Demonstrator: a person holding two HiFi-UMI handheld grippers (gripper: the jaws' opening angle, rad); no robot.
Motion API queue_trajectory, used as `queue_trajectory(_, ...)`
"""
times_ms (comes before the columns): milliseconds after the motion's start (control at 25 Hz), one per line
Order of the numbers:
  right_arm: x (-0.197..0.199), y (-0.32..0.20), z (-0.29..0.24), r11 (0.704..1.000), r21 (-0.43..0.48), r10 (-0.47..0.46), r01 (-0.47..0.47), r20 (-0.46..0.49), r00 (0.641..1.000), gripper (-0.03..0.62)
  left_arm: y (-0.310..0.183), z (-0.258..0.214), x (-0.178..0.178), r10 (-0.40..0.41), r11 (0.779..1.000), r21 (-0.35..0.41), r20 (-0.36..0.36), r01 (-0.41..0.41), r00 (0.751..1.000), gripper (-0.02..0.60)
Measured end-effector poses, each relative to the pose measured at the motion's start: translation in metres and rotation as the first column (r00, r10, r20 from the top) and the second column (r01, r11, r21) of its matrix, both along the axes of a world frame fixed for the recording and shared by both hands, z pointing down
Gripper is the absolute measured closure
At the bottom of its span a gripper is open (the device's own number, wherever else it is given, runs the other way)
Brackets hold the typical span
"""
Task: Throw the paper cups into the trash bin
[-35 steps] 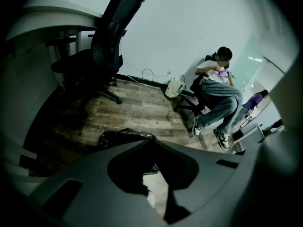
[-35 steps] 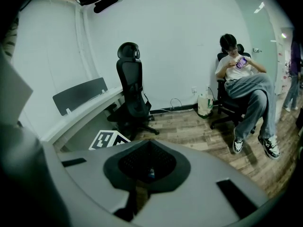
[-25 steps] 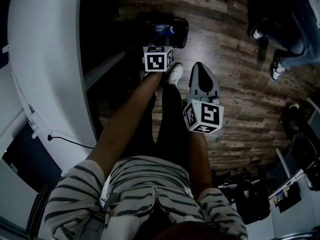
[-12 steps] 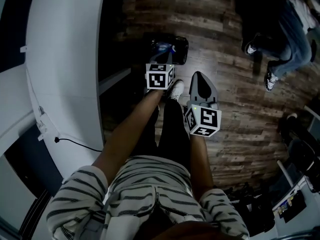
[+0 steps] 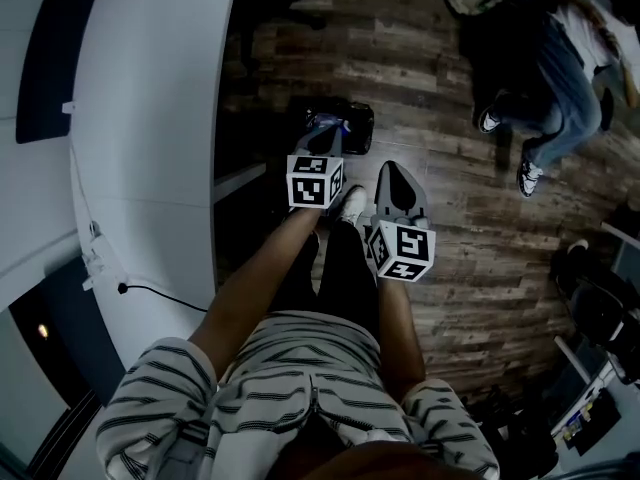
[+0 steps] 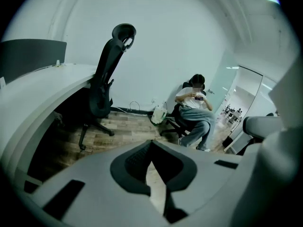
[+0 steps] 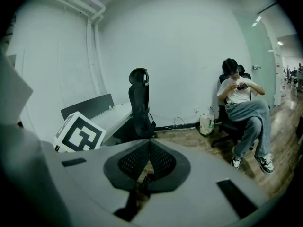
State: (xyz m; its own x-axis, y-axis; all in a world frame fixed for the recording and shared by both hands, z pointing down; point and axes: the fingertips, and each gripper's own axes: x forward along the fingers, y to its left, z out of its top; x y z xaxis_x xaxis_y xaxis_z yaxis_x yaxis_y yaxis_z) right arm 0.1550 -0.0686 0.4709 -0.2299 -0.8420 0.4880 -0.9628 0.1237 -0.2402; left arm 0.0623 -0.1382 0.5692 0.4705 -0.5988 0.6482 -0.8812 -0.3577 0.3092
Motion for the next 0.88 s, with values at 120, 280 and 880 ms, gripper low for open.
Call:
queue_trajectory(120, -0.003, 0.002, -0.009, 1.000, 0.009, -0.001, 0.001, 0.001, 1.000, 0.583, 0.006, -0.019, -0.004, 0.008, 0.999, 0.033, -0.003, -0.007, 1.000, 0.557)
queue_trajectory(280, -0.008, 0.004, -0.025, 1.000, 0.025, -0.002, 0.003, -0.002, 1.000, 0.583, 0.014, -0.043, -0.011, 0.021, 0.997, 0.069, -0.013, -0.020, 1.000, 0.558)
queue_trajectory(880, -0.027, 0.018, -0.078, 0.996, 0.084, -0.021, 0.019, 0.024, 1.000, 0.583, 0.039, -0.134, -0.033, 0.023, 0.980, 0.199, -0.082, -0.006, 0.996, 0.558)
